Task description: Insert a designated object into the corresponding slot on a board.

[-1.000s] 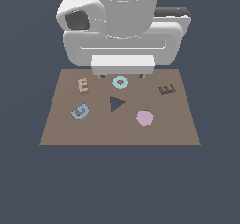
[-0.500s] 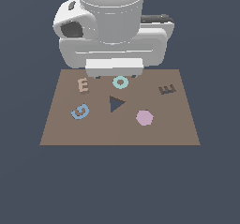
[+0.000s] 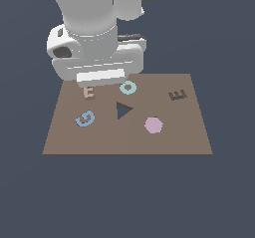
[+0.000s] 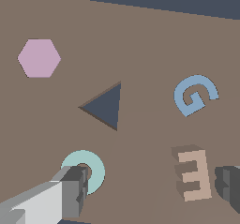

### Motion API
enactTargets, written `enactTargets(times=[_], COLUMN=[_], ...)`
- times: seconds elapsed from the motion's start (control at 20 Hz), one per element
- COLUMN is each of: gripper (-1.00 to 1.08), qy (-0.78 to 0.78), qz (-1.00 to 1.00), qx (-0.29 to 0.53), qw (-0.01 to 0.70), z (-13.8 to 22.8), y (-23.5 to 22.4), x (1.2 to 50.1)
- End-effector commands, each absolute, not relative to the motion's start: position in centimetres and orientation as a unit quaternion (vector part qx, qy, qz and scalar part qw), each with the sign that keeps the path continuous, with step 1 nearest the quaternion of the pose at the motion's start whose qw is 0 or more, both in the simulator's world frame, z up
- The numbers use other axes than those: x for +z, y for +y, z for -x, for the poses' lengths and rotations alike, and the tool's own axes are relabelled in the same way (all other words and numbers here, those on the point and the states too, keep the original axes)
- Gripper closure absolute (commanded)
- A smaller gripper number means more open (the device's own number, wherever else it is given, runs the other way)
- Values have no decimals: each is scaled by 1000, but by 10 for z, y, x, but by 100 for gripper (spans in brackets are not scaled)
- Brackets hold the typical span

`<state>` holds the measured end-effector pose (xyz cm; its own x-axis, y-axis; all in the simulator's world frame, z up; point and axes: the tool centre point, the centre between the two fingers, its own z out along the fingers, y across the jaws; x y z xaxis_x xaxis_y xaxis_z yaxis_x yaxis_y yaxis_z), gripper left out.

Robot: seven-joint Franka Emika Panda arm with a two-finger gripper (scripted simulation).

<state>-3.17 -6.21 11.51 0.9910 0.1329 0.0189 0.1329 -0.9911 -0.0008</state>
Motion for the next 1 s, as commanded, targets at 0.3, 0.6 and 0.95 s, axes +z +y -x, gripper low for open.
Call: enactTargets(times=[0.3, 0.6, 0.95], gripper=[-92, -92, -92], qy=[-111, -127, -130], qz=[994, 992, 991], qx=[-3, -1, 0], qw=[1, 0, 0], z=[53, 59, 60], y=[-110, -129, -134], x=[71, 54, 50])
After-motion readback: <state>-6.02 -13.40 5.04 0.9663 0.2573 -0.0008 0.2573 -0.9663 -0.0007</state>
